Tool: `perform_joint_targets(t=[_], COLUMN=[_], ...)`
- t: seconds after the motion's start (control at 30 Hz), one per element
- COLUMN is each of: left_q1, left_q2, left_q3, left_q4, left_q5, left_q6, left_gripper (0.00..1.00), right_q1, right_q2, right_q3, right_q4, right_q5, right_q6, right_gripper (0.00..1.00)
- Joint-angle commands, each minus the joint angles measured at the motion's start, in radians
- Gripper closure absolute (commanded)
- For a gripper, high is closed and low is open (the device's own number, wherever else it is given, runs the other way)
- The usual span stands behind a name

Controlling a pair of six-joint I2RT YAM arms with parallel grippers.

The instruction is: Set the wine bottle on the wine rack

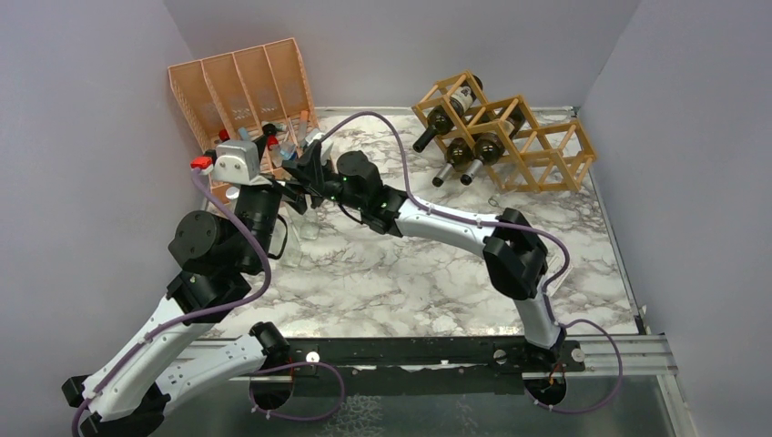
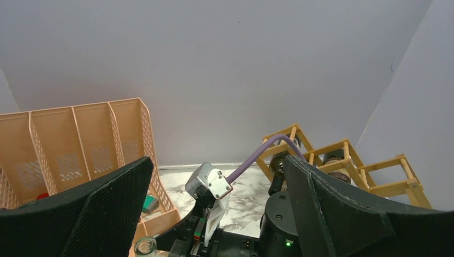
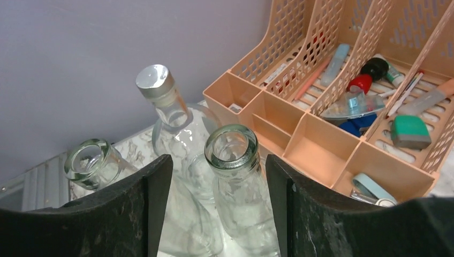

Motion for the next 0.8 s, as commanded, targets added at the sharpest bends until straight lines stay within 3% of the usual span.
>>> perform_joint_targets(t=[0.0, 0.13, 0.47, 0.77], left_q1=[0.003, 0.003, 0.003, 0.003], left_q2=[-0.01, -0.009, 0.002, 0.019], left_q3=[0.006, 0.006, 0.002, -0.013], left_q4=[0.012, 0.014, 0.015, 0.051], left_q5=[-0.033, -0.039, -0.038, -0.024], left_q6=[0.015, 0.015, 0.016, 0.007], left_gripper=[0.01, 0.01, 0.01, 0.01], right_q1=[0.017, 0.017, 0.018, 0.02], right_q2=[0.042, 0.064, 0.035, -0.256], right_q3=[0.022, 0.026, -0.014, -0.352], right_q4=[0.14, 0.171, 0.187, 0.384], right_q5=[0.058, 0.094, 0.117, 0.265], right_q6=[-0.081, -0.13, -0.179, -0.214], right_gripper=[0.35, 0.44, 0.89, 0.96])
